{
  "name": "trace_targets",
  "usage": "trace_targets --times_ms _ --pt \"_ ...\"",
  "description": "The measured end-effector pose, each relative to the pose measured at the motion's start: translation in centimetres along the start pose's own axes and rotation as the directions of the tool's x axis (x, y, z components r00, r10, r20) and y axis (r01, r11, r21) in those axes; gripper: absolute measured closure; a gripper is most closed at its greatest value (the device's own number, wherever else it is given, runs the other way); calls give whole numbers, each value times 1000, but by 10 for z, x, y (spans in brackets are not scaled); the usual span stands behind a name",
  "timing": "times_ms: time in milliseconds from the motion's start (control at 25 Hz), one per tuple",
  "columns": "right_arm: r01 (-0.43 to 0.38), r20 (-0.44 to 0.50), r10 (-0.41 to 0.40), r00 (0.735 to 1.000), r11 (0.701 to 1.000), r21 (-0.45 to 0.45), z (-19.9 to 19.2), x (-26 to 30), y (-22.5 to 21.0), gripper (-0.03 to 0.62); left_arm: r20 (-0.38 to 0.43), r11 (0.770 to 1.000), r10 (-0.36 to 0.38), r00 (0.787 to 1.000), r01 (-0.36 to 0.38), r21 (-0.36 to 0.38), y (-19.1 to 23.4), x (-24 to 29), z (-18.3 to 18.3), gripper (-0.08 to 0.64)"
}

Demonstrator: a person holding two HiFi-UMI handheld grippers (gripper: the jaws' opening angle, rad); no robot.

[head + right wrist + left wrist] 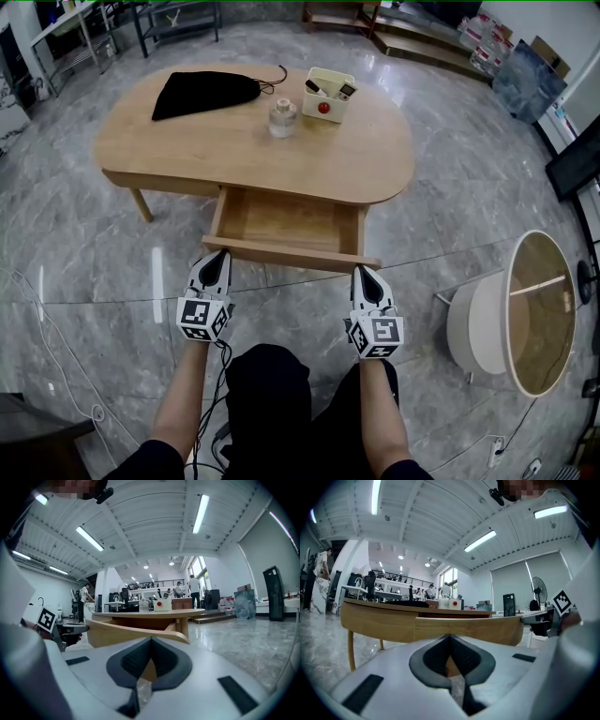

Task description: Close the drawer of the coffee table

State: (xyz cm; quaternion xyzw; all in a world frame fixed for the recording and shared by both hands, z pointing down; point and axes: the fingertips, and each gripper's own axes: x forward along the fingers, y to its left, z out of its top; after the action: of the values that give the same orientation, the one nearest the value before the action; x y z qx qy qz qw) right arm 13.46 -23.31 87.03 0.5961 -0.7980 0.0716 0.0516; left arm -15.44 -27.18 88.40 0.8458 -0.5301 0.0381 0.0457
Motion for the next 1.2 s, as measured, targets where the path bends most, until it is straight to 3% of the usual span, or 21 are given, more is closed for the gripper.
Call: trace_targets --times_ms 1200 --pt "38 -7 -37 999 999 21 13 70 -29 566 -12 1000 -26 1000 26 17 27 75 10 535"
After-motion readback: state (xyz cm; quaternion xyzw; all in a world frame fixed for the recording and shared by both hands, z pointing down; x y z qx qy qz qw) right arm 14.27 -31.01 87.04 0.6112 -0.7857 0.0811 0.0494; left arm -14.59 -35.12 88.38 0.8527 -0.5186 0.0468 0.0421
